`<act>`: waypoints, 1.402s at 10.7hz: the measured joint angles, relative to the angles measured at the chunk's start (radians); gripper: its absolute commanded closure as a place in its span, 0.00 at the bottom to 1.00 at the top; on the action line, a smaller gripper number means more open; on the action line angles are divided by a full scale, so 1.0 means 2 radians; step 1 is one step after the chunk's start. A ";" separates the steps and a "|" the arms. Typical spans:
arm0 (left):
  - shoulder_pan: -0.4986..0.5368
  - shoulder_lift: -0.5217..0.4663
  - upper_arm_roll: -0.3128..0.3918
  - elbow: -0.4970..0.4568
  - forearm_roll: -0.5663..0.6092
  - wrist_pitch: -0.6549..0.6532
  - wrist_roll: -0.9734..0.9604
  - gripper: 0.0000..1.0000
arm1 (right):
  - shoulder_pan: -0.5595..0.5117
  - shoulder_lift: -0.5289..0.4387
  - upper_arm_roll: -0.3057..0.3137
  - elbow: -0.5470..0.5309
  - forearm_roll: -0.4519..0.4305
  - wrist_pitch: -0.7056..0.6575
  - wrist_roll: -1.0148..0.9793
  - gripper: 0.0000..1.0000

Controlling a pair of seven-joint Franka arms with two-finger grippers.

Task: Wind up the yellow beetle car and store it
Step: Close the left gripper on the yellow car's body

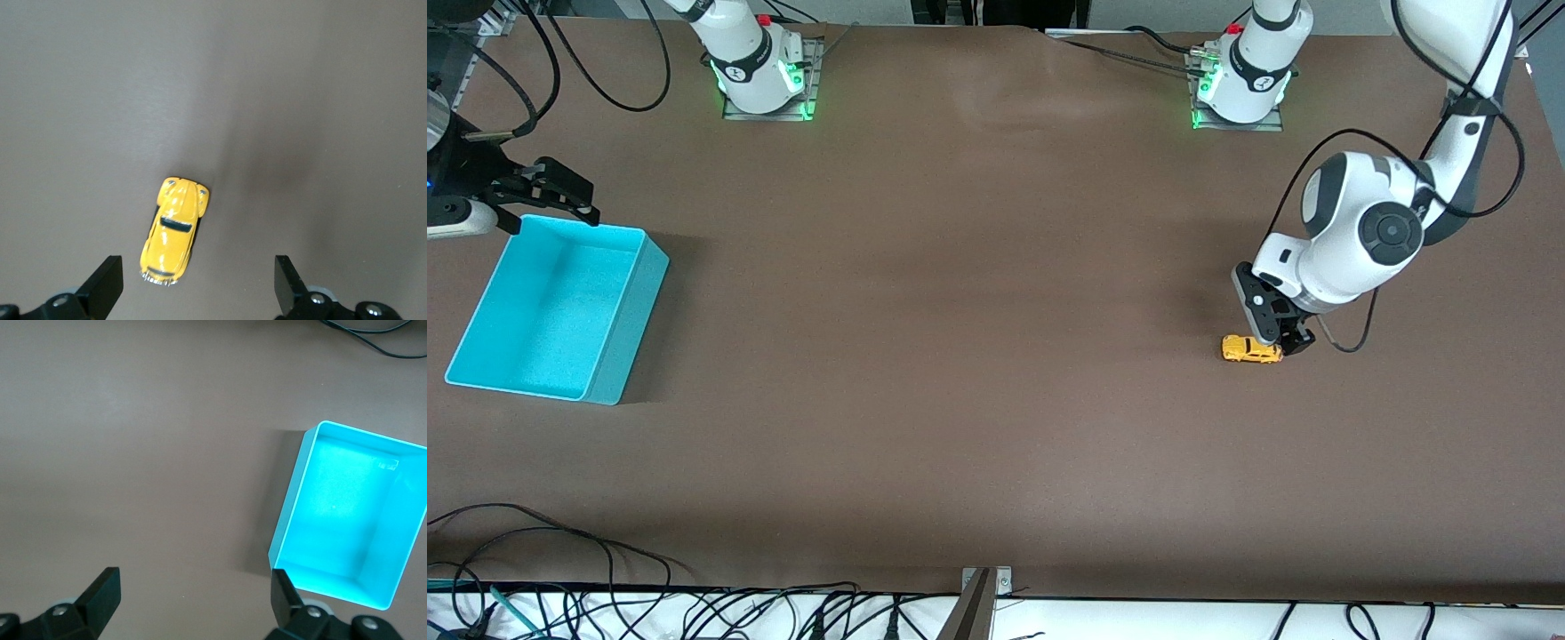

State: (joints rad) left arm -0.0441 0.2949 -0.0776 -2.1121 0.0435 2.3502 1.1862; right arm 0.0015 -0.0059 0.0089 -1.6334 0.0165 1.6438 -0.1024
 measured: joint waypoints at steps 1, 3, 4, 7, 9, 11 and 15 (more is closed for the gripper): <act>0.003 0.019 0.000 -0.001 0.000 0.022 0.024 0.00 | 0.000 0.000 -0.001 0.000 0.000 0.000 0.000 0.00; 0.007 0.054 0.000 -0.001 0.000 0.061 0.065 0.06 | 0.000 0.000 -0.002 0.000 0.000 0.000 0.000 0.00; 0.010 0.065 0.000 0.000 0.000 0.078 0.089 0.09 | 0.000 0.000 -0.002 0.000 0.000 0.000 0.000 0.00; 0.023 0.081 0.001 0.004 0.000 0.102 0.136 0.12 | 0.000 0.000 -0.002 0.000 0.000 0.000 0.000 0.00; 0.024 0.085 0.001 0.009 0.000 0.102 0.139 0.37 | 0.000 0.000 -0.002 0.000 0.000 0.000 0.000 0.00; 0.024 0.092 0.001 0.011 0.000 0.105 0.139 0.81 | 0.000 0.000 -0.003 0.000 0.002 0.000 0.000 0.00; 0.026 0.101 0.001 0.022 0.000 0.107 0.140 0.88 | 0.000 0.000 -0.017 -0.001 0.010 0.000 -0.007 0.00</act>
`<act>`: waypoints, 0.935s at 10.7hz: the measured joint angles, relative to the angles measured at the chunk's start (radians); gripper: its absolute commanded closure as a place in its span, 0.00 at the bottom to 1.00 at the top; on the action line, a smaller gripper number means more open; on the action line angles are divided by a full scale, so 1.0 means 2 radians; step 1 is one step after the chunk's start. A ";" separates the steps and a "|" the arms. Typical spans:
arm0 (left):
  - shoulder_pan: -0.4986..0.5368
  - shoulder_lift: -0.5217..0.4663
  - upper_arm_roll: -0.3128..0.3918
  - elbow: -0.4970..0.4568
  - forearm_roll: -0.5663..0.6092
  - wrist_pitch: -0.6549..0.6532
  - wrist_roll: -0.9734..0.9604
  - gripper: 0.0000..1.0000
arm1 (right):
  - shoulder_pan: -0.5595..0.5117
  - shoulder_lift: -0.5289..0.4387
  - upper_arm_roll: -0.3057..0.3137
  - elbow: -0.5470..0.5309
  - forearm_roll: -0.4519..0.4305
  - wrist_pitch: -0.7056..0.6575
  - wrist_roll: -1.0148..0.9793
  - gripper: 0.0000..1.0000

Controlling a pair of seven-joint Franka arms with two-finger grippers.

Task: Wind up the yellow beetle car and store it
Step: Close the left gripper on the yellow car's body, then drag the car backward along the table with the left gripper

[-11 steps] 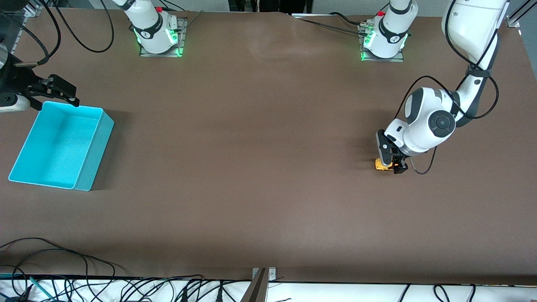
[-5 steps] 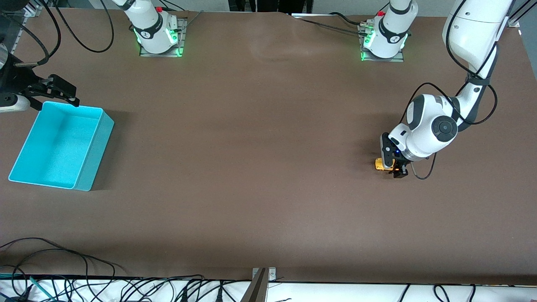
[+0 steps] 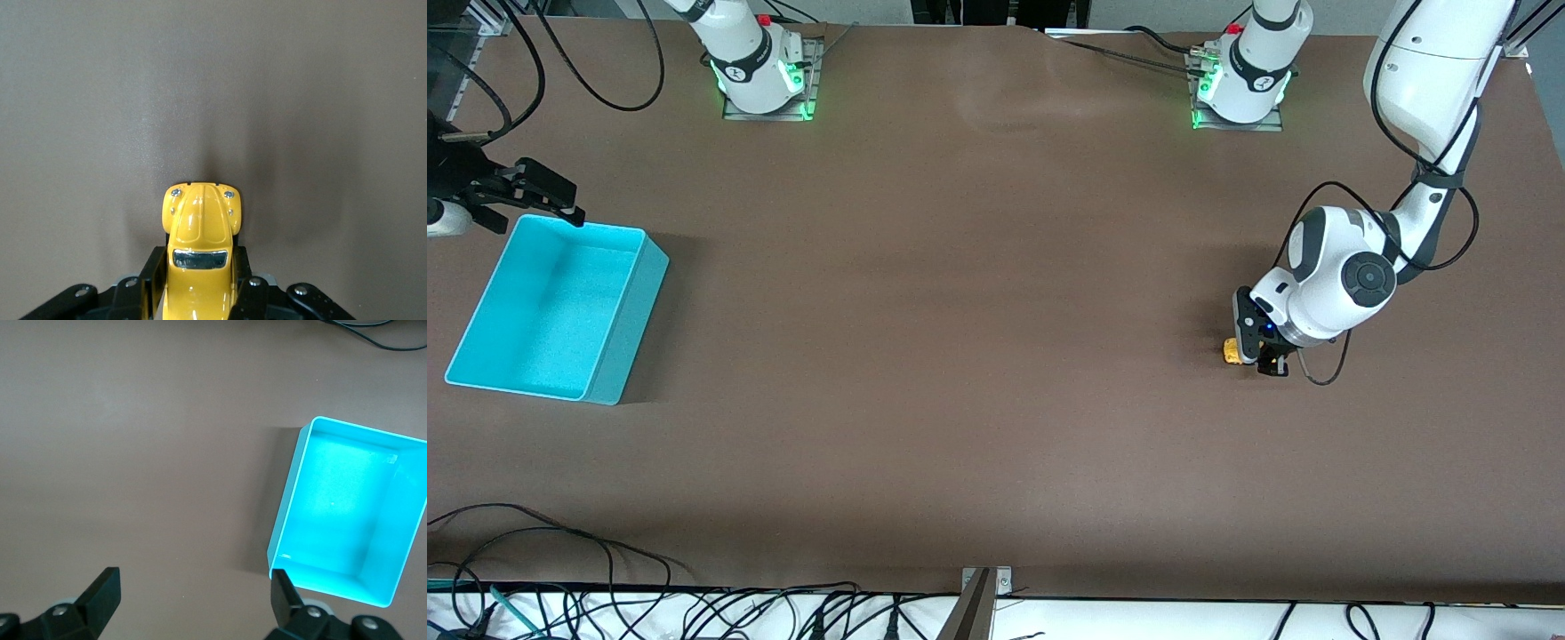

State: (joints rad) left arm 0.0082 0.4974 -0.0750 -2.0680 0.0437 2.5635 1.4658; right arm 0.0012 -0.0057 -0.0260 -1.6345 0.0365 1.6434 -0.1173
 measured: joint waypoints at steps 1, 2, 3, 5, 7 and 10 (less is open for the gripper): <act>0.000 0.000 0.000 0.000 0.000 0.000 0.000 0.88 | 0.000 0.000 0.000 0.000 0.000 0.000 0.000 0.00; 0.000 0.000 0.000 0.000 0.000 0.000 0.000 0.88 | 0.000 0.000 0.000 0.000 0.000 0.000 0.000 0.00; 0.000 0.000 0.000 0.000 0.000 0.000 0.000 0.88 | 0.000 0.000 0.000 0.000 0.000 0.000 0.000 0.00; 0.006 0.001 0.000 0.000 0.000 0.000 0.000 0.88 | 0.000 0.000 0.000 0.000 0.000 0.000 0.000 0.00; 0.022 0.001 0.000 0.000 0.000 0.000 0.003 0.87 | 0.000 0.000 0.000 0.000 0.000 0.000 0.000 0.00; 0.067 0.004 0.000 0.005 0.000 -0.004 0.045 0.87 | 0.000 0.000 0.000 0.000 0.000 0.000 0.000 0.00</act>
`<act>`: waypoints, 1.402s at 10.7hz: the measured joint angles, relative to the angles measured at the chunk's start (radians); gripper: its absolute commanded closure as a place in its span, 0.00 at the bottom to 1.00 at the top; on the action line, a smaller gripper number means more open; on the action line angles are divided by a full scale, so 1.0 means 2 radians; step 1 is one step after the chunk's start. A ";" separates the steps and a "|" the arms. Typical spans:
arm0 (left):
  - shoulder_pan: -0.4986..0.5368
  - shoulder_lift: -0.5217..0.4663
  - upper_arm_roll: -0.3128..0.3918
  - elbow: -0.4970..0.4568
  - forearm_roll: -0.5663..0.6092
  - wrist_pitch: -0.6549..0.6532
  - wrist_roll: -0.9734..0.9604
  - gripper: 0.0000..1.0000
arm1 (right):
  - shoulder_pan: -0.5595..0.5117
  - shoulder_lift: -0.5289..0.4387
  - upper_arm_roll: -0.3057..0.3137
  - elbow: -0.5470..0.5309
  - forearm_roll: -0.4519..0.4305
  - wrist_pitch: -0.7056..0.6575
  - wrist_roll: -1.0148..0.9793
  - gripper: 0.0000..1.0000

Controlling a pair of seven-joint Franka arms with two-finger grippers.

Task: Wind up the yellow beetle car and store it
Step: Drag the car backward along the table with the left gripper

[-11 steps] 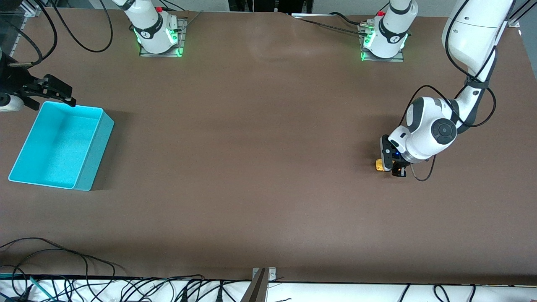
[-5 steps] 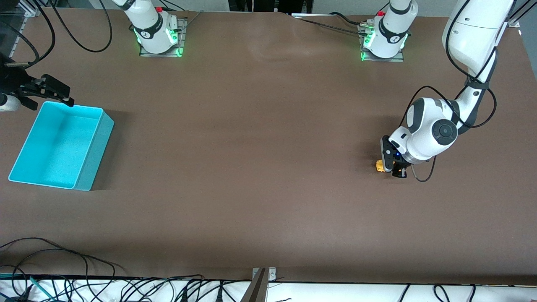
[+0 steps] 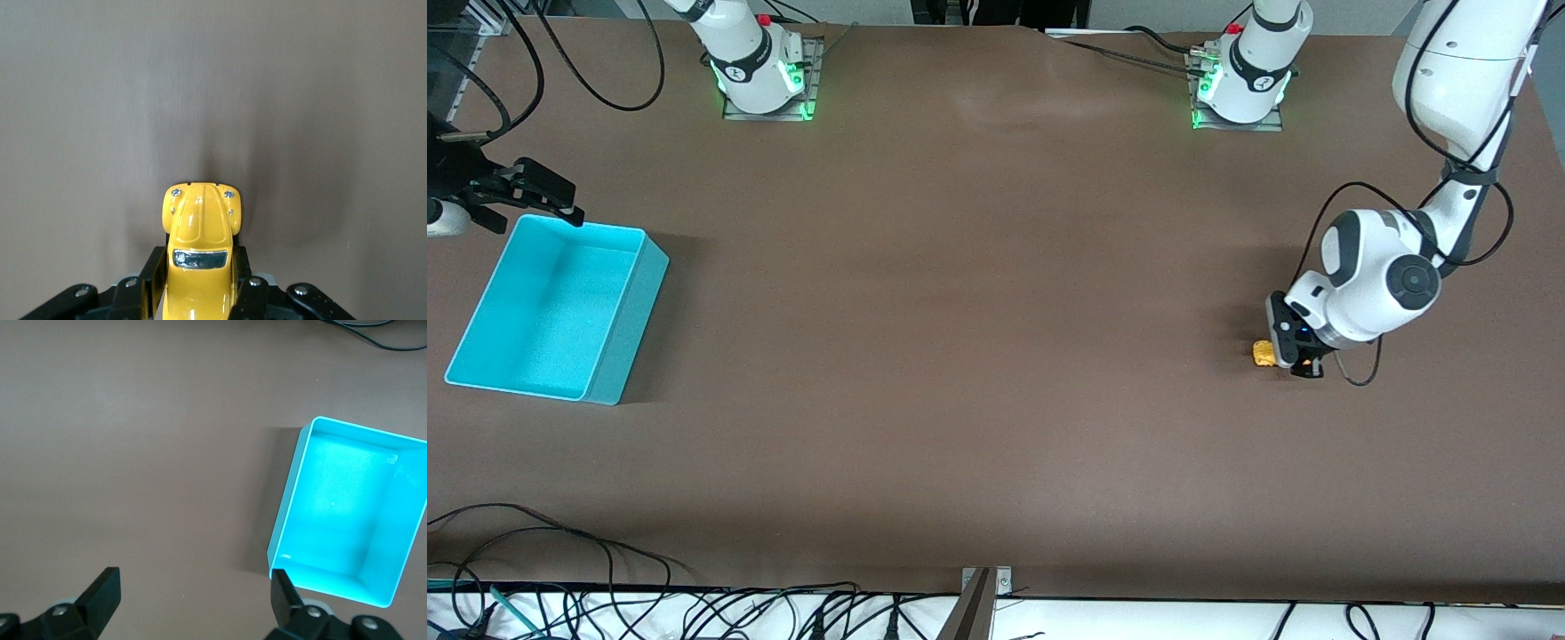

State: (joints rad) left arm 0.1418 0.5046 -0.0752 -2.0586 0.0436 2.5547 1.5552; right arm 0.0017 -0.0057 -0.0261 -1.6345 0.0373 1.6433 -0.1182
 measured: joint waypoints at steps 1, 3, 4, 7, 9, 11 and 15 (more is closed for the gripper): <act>0.017 0.002 -0.001 0.004 0.000 -0.004 0.020 0.86 | 0.000 0.000 0.000 0.000 0.000 0.000 0.000 0.00; 0.037 0.005 -0.003 0.010 0.000 -0.006 0.043 0.86 | 0.000 0.000 0.000 0.000 0.000 0.000 0.000 0.00; 0.042 0.006 -0.003 0.012 0.000 -0.009 0.052 0.86 | 0.000 0.000 0.000 0.000 0.000 0.000 0.000 0.00; 0.059 0.013 -0.004 0.028 0.000 -0.029 0.072 0.86 | 0.000 0.000 0.000 0.000 0.000 0.000 0.000 0.00; 0.074 0.020 -0.003 0.044 0.000 -0.043 0.099 0.86 | 0.000 0.000 0.000 0.000 0.000 0.000 0.000 0.00; 0.090 0.026 -0.003 0.054 0.000 -0.046 0.126 0.86 | 0.000 0.000 0.000 0.000 0.000 0.000 0.000 0.00; 0.117 0.034 -0.003 0.068 0.000 -0.046 0.156 0.86 | 0.000 0.000 0.000 0.000 0.000 0.000 0.000 0.00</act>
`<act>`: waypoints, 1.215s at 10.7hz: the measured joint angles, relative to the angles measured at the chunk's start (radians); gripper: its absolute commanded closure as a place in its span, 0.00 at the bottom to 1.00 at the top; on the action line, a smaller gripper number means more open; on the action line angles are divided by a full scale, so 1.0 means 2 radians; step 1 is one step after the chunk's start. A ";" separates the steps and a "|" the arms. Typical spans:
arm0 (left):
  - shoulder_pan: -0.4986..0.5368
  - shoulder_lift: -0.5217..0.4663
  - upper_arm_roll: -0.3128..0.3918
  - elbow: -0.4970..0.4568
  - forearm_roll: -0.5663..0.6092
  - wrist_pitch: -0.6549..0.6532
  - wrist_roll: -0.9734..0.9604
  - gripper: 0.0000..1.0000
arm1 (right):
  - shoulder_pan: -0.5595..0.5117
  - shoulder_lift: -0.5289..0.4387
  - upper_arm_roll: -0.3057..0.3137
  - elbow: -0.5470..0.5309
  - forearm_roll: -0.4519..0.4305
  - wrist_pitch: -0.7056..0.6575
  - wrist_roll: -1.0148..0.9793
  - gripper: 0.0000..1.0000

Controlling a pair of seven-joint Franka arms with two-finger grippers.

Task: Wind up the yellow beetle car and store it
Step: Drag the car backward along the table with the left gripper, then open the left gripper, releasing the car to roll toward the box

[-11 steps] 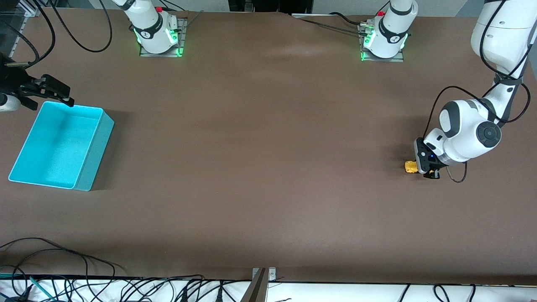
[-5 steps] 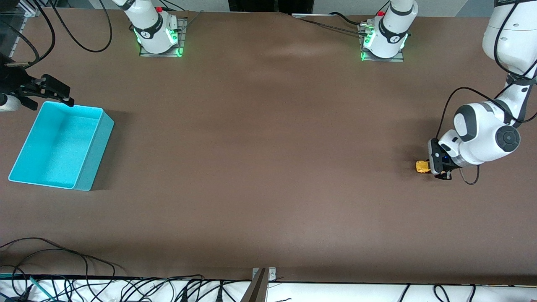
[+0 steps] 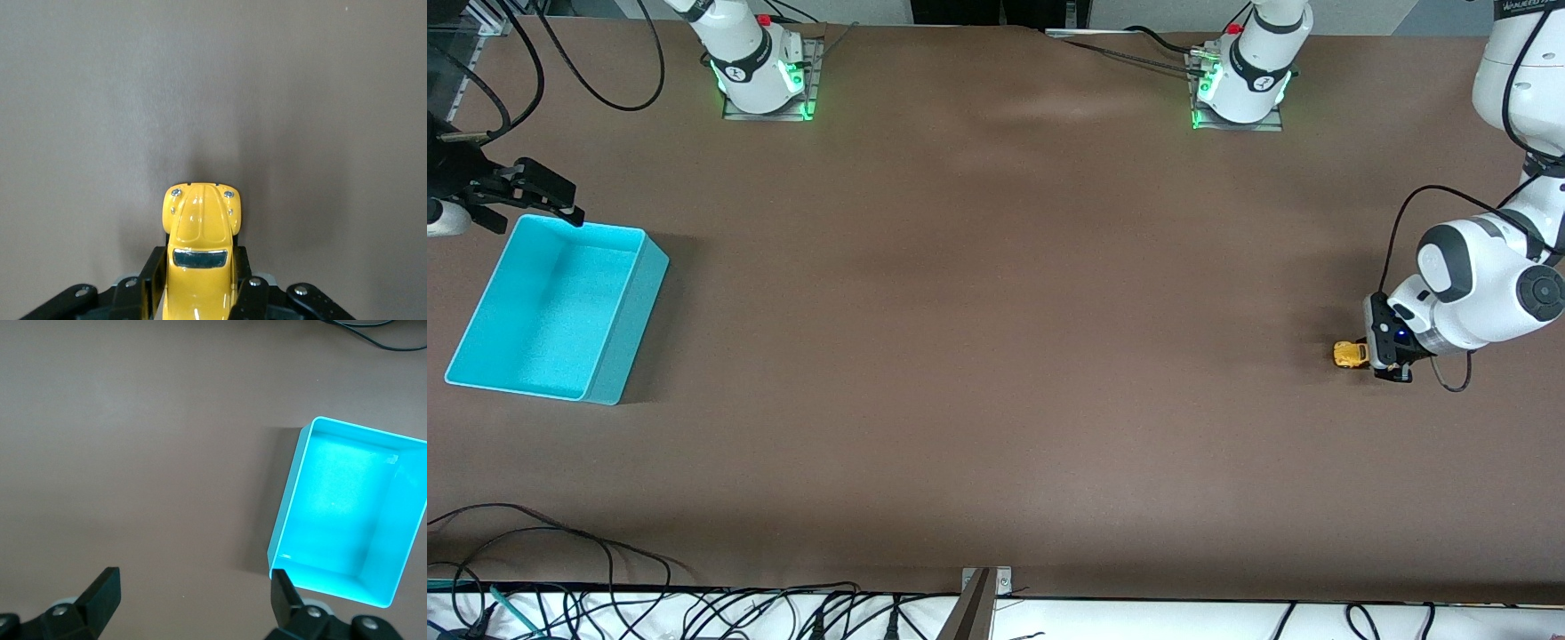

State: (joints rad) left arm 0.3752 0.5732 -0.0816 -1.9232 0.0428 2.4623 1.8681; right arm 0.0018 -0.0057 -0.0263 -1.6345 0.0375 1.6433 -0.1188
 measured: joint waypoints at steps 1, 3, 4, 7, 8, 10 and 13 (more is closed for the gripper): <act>0.006 0.002 0.000 0.003 0.000 0.001 0.005 0.86 | 0.000 0.000 0.000 0.000 0.000 0.000 0.000 0.00; 0.016 0.005 0.000 0.008 0.000 0.002 0.012 0.86 | 0.000 0.000 0.000 0.000 0.000 0.000 0.000 0.00; 0.019 0.006 0.000 0.010 0.000 0.002 0.013 0.85 | 0.000 0.000 0.000 0.000 0.000 0.000 0.000 0.00; 0.028 0.007 0.000 0.011 0.000 0.002 0.013 0.75 | 0.000 0.000 0.000 0.000 0.000 0.000 0.000 0.00; 0.029 0.007 0.000 0.011 0.000 0.002 0.013 0.24 | 0.000 0.000 0.000 0.000 0.000 0.000 0.000 0.00; 0.032 0.008 0.000 0.011 0.000 0.002 0.013 0.00 | 0.000 0.000 0.000 0.000 0.000 0.000 0.000 0.00; 0.043 -0.003 -0.017 0.062 0.000 -0.064 0.015 0.00 | 0.000 0.000 0.000 0.000 0.000 0.000 0.000 0.00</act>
State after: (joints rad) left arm 0.4603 0.5679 -0.1153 -1.7984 0.0428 2.3339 1.8980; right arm 0.0018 -0.0058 -0.0264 -1.6347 0.0377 1.6433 -0.1197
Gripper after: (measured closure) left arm 0.119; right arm 0.000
